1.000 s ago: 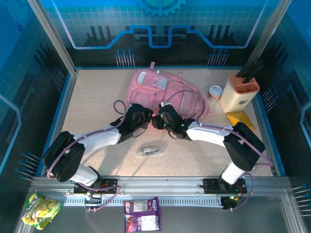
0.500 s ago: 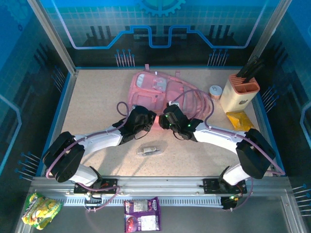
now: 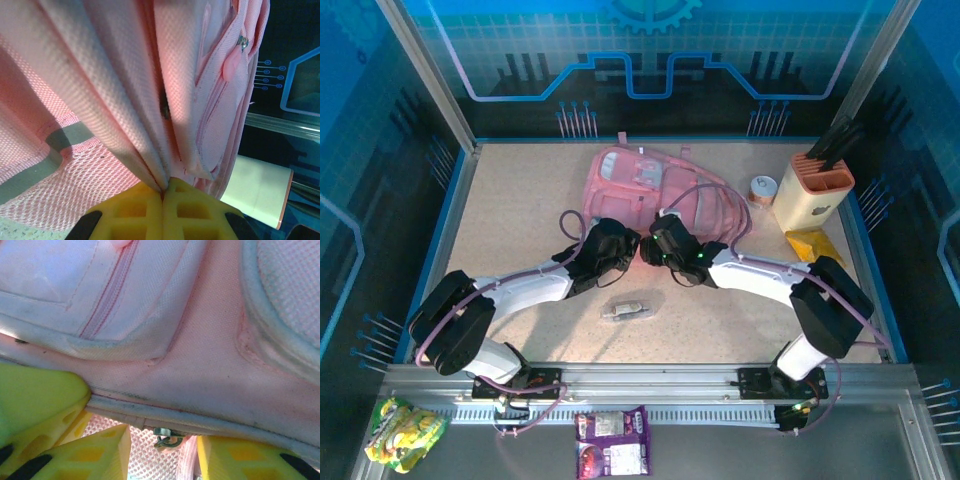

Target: Pack the student bag

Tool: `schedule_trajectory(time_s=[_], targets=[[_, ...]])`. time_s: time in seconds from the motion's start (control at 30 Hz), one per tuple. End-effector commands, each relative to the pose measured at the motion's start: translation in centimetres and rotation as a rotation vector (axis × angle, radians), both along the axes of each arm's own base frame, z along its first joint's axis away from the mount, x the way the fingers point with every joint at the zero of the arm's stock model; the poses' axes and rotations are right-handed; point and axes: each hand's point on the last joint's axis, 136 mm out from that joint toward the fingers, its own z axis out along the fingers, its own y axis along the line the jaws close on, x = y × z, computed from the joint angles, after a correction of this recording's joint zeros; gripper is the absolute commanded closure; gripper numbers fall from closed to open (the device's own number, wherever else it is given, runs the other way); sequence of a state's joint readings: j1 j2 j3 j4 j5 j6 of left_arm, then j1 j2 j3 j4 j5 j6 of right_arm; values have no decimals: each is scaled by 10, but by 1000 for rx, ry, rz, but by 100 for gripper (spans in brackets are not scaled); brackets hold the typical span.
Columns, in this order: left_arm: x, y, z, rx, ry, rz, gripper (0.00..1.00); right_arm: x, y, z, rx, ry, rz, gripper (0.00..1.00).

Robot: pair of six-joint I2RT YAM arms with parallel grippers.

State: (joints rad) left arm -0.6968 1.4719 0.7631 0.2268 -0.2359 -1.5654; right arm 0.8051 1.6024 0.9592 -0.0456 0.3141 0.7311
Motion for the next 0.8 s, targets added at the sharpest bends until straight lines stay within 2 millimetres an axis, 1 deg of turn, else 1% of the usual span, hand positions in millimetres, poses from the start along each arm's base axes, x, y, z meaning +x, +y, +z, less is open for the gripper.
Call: schedule_trajectory(time_s=[0.0,0.07,0.23,0.37,0.5,0.63,0.73,0.77], targets=[[0,-14,18,-30,-37,-40,100,16,3,8,-35,-61,-20,64],[0,-14,19,-30,-38,-40,100,15,-2,9,-50,-63,-30,69],[1,-13,20,-23,-48,-36,100,10,-9,10,-64,-71,-28,74],[2,-16,20,-29,-46,-44,100,4,0,8,-41,-58,4,75],[2,-17,19,-26,-44,-44,100,8,5,3,-61,-41,18,77],[1,-14,19,-18,-42,-37,100,11,2,7,-75,-55,15,82],[0,-6,19,13,-48,-15,100,9,-1,12,-92,-60,25,91],[0,-4,20,21,-53,-11,100,7,-2,13,-98,-63,27,92]])
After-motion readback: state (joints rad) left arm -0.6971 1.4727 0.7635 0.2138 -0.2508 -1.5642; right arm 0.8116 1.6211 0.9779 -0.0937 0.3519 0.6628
